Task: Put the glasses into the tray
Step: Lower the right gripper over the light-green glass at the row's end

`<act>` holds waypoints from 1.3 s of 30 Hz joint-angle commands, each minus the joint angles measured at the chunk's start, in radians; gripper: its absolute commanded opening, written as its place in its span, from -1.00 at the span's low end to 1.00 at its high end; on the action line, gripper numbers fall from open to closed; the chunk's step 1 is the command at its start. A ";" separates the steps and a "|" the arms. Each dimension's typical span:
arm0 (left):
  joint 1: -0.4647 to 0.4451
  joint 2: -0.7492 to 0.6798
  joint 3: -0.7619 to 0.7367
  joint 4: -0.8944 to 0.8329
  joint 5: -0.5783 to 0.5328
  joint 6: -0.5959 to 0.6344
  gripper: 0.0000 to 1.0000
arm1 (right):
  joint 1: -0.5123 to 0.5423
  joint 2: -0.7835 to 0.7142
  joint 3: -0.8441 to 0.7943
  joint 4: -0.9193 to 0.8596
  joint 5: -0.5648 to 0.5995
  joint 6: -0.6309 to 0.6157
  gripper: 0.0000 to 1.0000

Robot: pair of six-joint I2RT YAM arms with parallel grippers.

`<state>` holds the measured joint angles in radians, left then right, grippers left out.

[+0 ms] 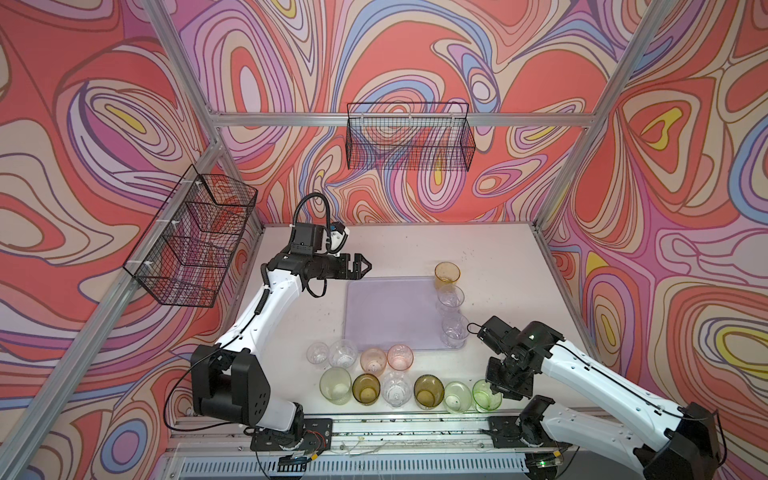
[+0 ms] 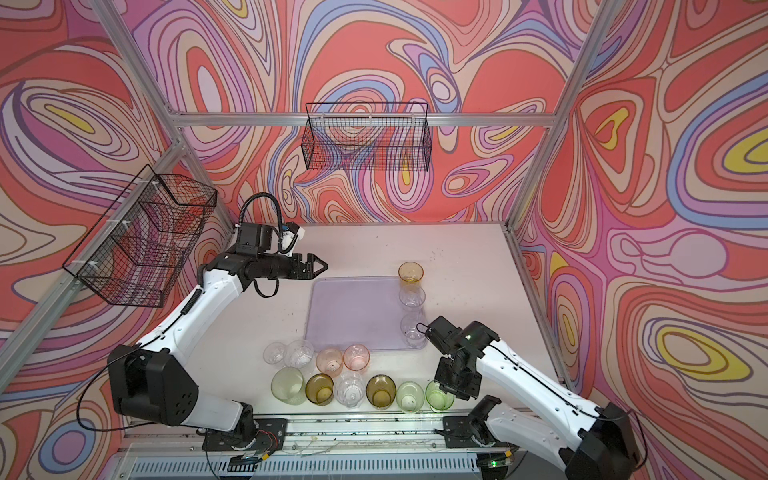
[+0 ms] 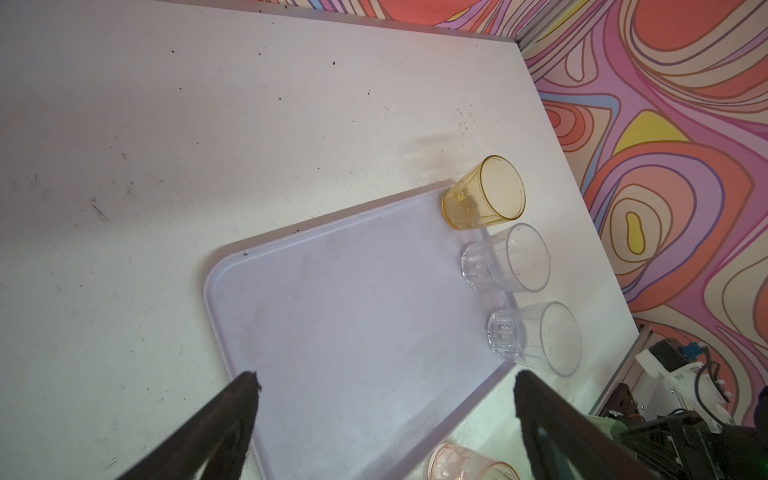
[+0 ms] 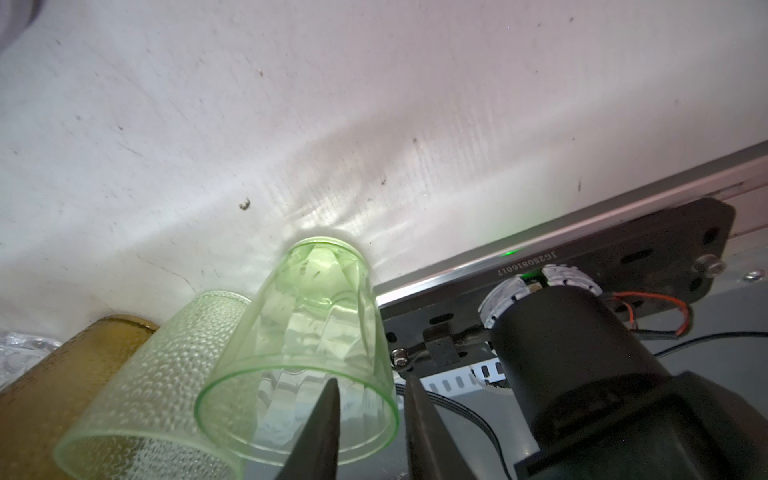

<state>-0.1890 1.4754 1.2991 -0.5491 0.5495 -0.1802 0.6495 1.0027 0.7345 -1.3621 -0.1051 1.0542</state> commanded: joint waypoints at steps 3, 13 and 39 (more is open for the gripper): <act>0.001 0.010 0.000 -0.001 0.004 0.004 0.97 | 0.004 -0.008 -0.020 0.018 0.007 0.018 -0.49; 0.001 0.008 0.000 -0.004 0.000 0.007 0.97 | 0.004 0.022 -0.027 0.029 0.025 0.010 -0.59; 0.001 0.011 0.005 -0.006 -0.005 0.011 0.97 | 0.004 0.026 0.037 0.020 0.117 0.008 -0.83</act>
<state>-0.1890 1.4754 1.2995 -0.5491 0.5488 -0.1799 0.6495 1.0256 0.7368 -1.3380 -0.0296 1.0592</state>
